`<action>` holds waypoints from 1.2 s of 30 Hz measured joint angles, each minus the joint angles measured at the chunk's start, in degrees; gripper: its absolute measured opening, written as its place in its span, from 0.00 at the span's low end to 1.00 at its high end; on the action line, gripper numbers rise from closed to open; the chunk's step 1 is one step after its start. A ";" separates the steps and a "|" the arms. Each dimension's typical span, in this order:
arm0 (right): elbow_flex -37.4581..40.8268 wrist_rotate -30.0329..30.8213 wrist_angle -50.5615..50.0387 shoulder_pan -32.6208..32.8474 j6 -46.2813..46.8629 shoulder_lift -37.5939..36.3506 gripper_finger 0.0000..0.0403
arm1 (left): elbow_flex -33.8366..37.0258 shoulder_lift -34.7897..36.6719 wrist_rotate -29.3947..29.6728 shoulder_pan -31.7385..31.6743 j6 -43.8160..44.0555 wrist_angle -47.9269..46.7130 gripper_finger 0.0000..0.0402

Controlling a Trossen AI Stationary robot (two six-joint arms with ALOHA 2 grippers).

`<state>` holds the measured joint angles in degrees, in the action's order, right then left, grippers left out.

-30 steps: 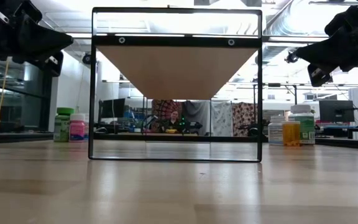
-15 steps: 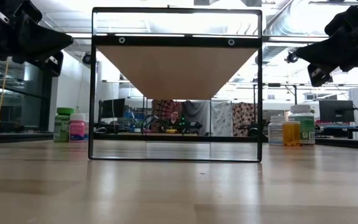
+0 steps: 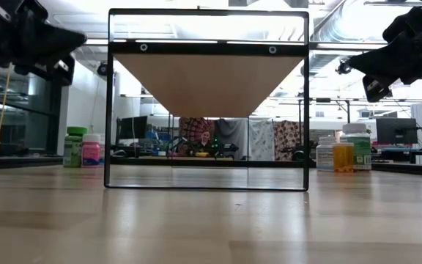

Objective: Pick and place medicine bottles onto shelf by color
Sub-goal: Put the green pill bottle on the shelf

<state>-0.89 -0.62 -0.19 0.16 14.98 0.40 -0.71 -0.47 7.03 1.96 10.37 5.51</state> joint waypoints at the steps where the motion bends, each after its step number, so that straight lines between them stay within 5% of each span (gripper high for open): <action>1: -0.02 0.00 0.01 -0.02 0.01 0.00 0.00 | 0.00 0.00 0.10 0.00 0.00 1.76 0.00; 7: -0.02 0.00 0.00 0.00 0.01 0.01 0.00 | -0.75 -2.02 6.04 0.02 -0.86 11.56 0.02; 22: -0.02 0.00 0.01 0.00 0.02 0.00 0.00 | -33.50 -35.41 36.87 -13.16 4.18 -35.16 0.62; 27: -0.01 0.00 0.01 -0.01 0.02 0.00 0.00 | -39.10 -45.01 33.52 -22.48 11.68 -45.18 0.73; 36: -0.01 0.00 0.00 0.00 0.00 0.00 0.00 | -38.81 -56.80 26.91 -39.28 18.88 -49.34 0.74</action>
<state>-0.89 -0.62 -0.19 0.16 14.98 0.40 -39.52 -57.27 33.94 -37.32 29.25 -43.84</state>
